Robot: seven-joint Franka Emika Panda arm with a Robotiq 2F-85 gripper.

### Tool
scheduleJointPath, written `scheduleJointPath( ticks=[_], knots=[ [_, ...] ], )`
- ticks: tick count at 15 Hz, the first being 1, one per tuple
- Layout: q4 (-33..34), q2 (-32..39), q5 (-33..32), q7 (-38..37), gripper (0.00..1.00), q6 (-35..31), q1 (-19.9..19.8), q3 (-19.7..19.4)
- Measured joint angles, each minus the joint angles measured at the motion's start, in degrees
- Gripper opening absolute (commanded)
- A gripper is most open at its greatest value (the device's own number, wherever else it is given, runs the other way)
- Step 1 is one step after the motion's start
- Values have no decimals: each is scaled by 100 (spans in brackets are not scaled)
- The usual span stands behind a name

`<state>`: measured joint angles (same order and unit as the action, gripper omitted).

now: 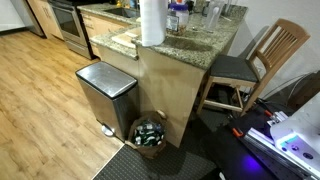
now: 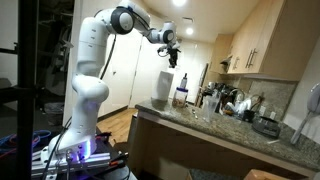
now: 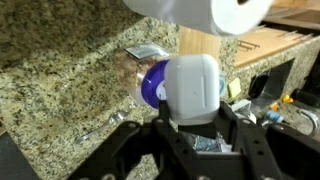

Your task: Pick the white bottle and put it on the plastic bottle, then pick the white object and put it on the white bottle

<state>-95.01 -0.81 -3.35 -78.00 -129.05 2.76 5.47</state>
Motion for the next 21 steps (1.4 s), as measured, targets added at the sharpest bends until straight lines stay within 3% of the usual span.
scheduleJointPath(
  ticks=[1,2,5,6,9,12,17,18,20,21],
  knots=[
    [327,218,14,-191,19,5,-39,-91],
    [639,441,14,-410,44,16,-66,-183],
    [1337,1031,13,-911,44,22,-76,-341],
    [1428,1122,12,-952,19,23,-72,-341],
    [1486,1174,-34,-1037,19,45,-64,-350],
    [1666,1297,-20,-1598,19,352,-55,-482],
    [2674,2032,172,-2866,19,1218,-28,-611],
    [2881,2211,281,-3058,44,1307,-17,-611],
    [2959,2335,276,-3090,44,1303,-4,-610],
    [2958,2333,276,-3090,19,1303,-3,-611]
  ],
)
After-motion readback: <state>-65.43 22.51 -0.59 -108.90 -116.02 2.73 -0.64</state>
